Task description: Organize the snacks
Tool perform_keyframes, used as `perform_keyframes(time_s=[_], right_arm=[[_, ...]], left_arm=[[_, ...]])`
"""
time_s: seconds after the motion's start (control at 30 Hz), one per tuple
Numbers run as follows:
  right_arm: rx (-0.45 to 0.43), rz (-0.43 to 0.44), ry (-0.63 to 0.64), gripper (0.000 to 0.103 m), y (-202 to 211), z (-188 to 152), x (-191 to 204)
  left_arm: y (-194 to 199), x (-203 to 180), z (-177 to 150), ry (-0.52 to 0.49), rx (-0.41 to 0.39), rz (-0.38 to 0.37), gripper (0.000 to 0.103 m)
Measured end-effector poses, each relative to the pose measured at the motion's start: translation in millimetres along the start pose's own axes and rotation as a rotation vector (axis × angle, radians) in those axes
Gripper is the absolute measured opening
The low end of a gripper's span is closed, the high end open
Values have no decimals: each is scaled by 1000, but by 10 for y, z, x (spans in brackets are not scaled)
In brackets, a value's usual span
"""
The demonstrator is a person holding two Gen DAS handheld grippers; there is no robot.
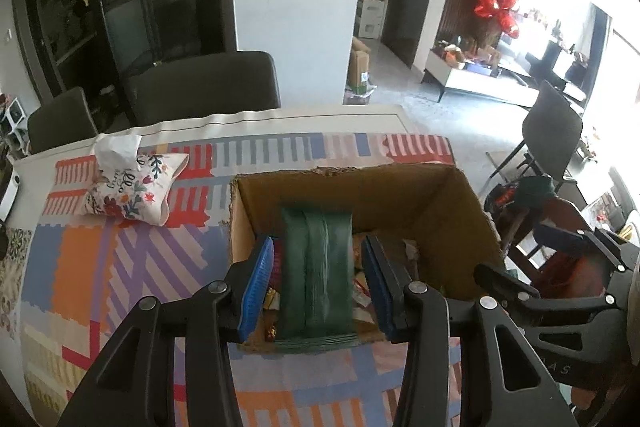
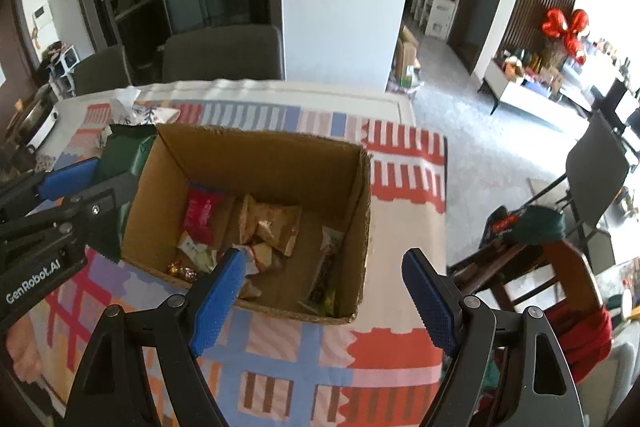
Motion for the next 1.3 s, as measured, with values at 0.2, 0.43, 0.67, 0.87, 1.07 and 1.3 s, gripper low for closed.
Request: perform_keyframes(time_s=[0.2,0.43,0.67,0.87,1.07,1.3], right_arm=[[8,-15,-9,81,-24,-37,-21],[-41,-14,-4,81,137,-170,24],[-146,-6,-12,85,404,-467,99],[-248,-20,2,89,644,-879,205],[-325,-20,20,89,877,-1276,262],[-434,-41,-7,89,1157,-1800,256]], left_arm=[[22,6,-91,-14,2,24,57],[268,12,-331,-6,-52,52,65],[588,33,-711,5,-133,73,75],[853,43,-1132,12,-218,93,87],[1091,-37,-1573,-26,-305,132,92],[1313,-110,-1951,-43,-387,162,98]])
Point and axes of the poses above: each gripper's, at about its wrist camera, not at the fingertips, and y roughly against the way its jaws point, x to its left, z to its top, the point moved 3 cm from there along -y, roughly the way its jaws point, and after that the axes turned 9 degrees about x, right-handed, at the moved point
